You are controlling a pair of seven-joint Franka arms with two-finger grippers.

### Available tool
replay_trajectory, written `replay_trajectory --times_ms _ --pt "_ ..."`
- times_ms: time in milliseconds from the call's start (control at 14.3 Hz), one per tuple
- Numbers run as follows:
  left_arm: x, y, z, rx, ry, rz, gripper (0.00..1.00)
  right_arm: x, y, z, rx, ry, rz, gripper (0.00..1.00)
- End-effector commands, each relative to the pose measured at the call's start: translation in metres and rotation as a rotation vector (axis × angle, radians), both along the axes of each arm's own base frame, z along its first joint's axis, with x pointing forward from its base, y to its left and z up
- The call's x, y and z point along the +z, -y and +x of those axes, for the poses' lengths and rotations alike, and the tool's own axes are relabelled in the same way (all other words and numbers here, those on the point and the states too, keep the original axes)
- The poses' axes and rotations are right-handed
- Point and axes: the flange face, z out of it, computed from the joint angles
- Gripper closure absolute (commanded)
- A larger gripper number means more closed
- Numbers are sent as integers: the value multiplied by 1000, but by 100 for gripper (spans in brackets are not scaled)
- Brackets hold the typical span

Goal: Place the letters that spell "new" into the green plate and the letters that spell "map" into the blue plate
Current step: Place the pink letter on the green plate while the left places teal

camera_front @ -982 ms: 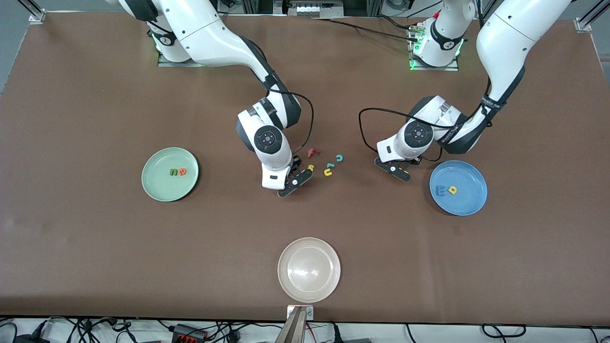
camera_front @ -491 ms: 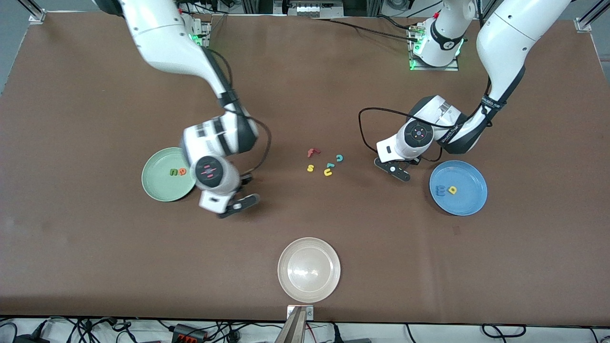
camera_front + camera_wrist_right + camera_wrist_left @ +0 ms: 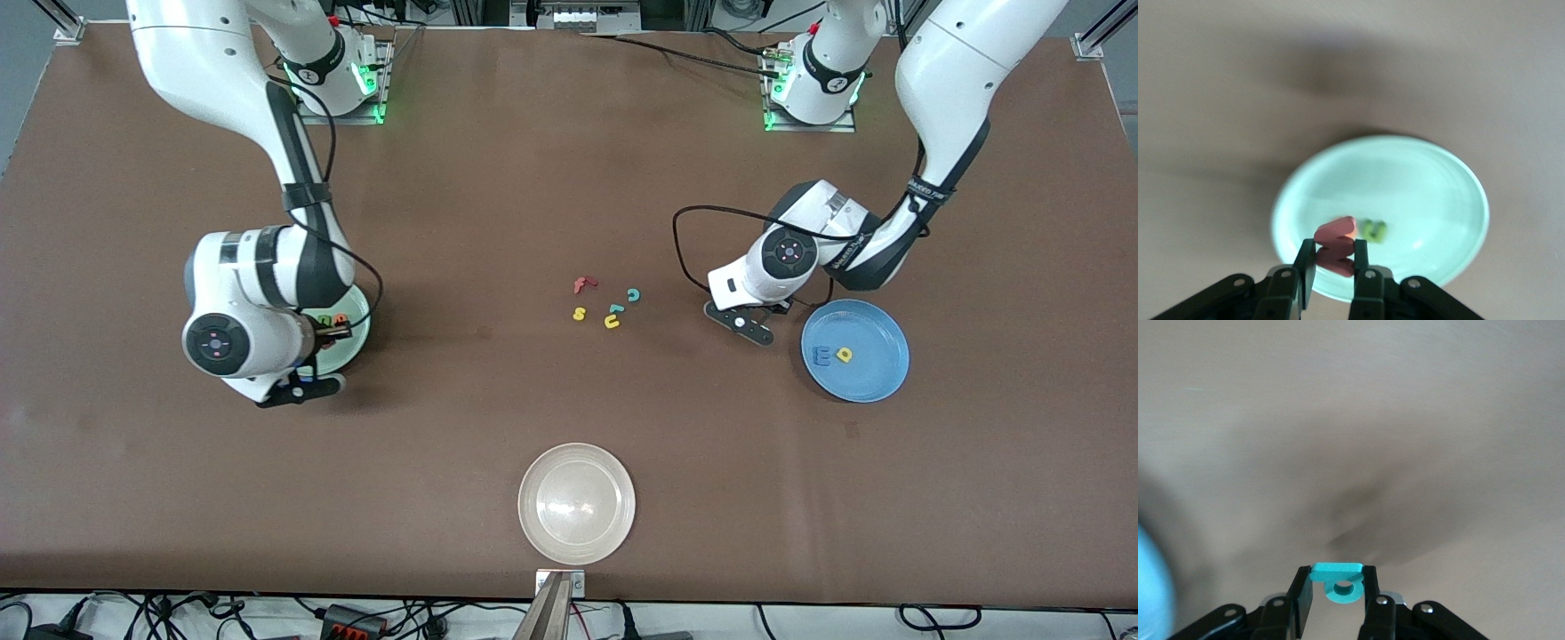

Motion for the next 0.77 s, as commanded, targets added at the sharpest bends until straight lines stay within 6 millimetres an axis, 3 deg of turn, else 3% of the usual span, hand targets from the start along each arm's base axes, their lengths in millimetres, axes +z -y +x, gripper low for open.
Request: replay_trajectory --times_ms 0,210,351,421,491,561,631,701 --pt "50 -25 40 -41 -1 73 86 -1 42 -27 -49 13 0 82" --pt "61 -94 75 -53 0 74 85 -21 65 -36 -81 34 -14 82" --pt "50 -129 84 -76 2 93 82 -37 67 -40 -94 19 -16 82" --pt "43 -136 85 -80 2 98 80 -43 69 -42 -103 27 -21 82" --pt "34 -139 84 -78 -8 91 70 -51 71 -45 -106 32 -27 82" --pt "28 -146 85 -66 -12 82 39 -56 71 -47 -104 34 -30 81" --pt "27 -151 85 -58 -10 79 0 -59 69 -47 -102 36 -32 79" --pt "29 -152 86 -56 -9 78 0 -61 71 -47 -104 36 -35 78"
